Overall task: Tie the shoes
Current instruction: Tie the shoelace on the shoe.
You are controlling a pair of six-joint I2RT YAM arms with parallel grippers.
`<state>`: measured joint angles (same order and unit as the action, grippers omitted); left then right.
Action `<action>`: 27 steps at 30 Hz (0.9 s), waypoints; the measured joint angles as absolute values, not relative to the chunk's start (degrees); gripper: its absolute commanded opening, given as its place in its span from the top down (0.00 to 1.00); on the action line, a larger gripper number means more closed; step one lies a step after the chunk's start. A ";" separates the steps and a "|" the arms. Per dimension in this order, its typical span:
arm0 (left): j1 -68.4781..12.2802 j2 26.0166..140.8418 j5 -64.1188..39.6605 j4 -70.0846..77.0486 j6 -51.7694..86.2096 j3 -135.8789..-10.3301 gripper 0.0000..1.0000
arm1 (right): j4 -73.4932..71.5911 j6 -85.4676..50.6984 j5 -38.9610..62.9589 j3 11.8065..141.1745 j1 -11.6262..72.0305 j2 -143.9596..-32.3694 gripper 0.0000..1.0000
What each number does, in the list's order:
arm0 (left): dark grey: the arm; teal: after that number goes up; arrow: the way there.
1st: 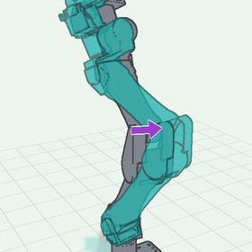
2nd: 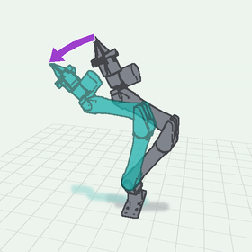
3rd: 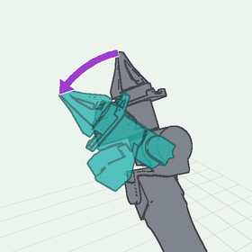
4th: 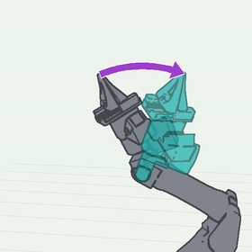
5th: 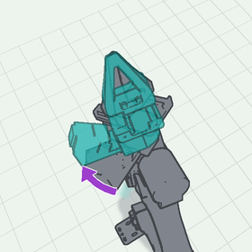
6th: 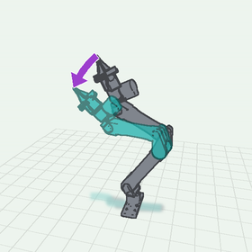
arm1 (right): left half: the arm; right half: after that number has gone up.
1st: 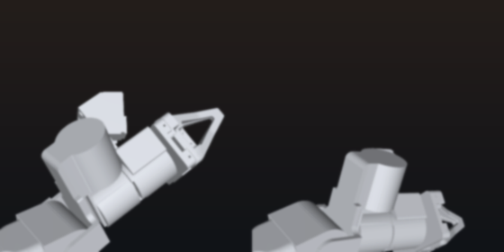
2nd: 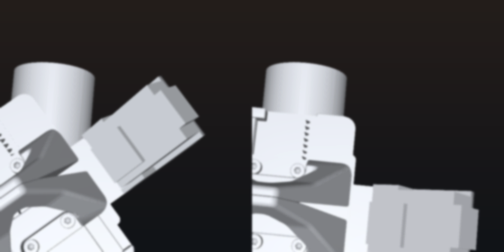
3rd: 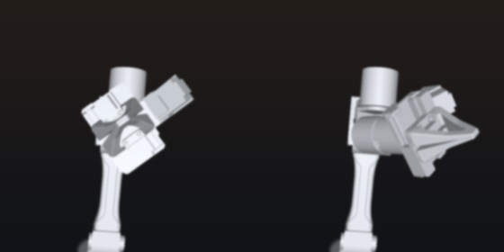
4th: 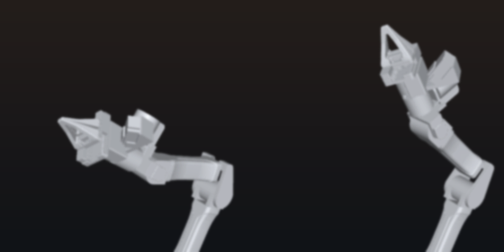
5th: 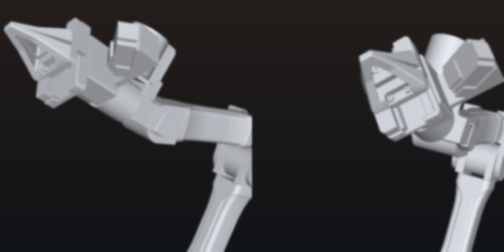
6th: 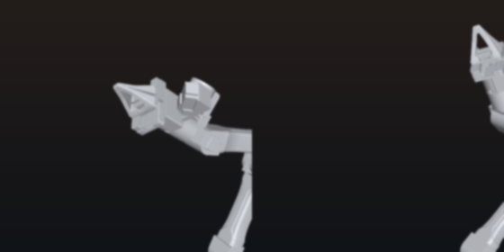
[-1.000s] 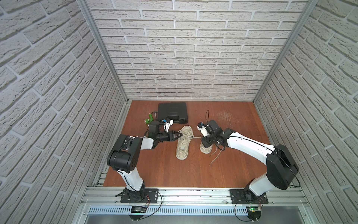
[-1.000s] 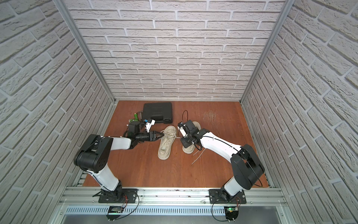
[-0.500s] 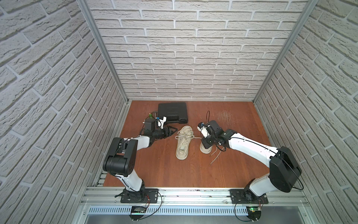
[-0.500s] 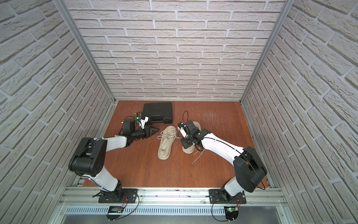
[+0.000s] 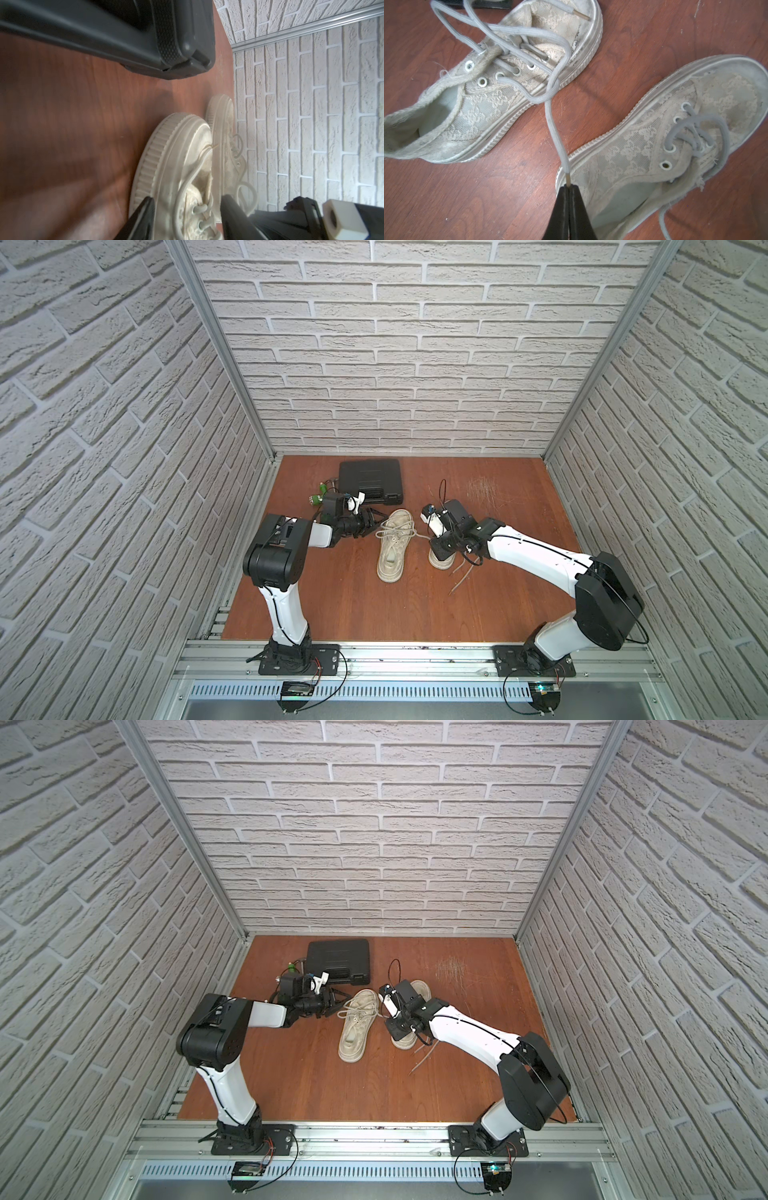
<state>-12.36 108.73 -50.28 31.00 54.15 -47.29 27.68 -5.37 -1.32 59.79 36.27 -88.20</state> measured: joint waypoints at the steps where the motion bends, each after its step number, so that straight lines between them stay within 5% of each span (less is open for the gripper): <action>1: -12.49 109.12 -50.46 31.75 54.98 -47.29 0.54 | 27.68 -5.39 -1.37 59.79 36.27 -88.20 0.97; 13: -12.67 110.10 -51.18 36.36 58.35 -47.31 0.98 | 27.77 -5.37 -3.05 59.81 36.49 -88.18 0.97; 27: -10.04 99.13 -48.84 34.04 53.58 -44.03 1.00 | 30.00 -6.22 -9.96 60.16 36.53 -85.58 0.97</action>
<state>-10.04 99.13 -48.84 34.04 53.58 -44.03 30.00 -6.22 -9.96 60.16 36.53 -85.58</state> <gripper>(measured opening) 0.075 0.065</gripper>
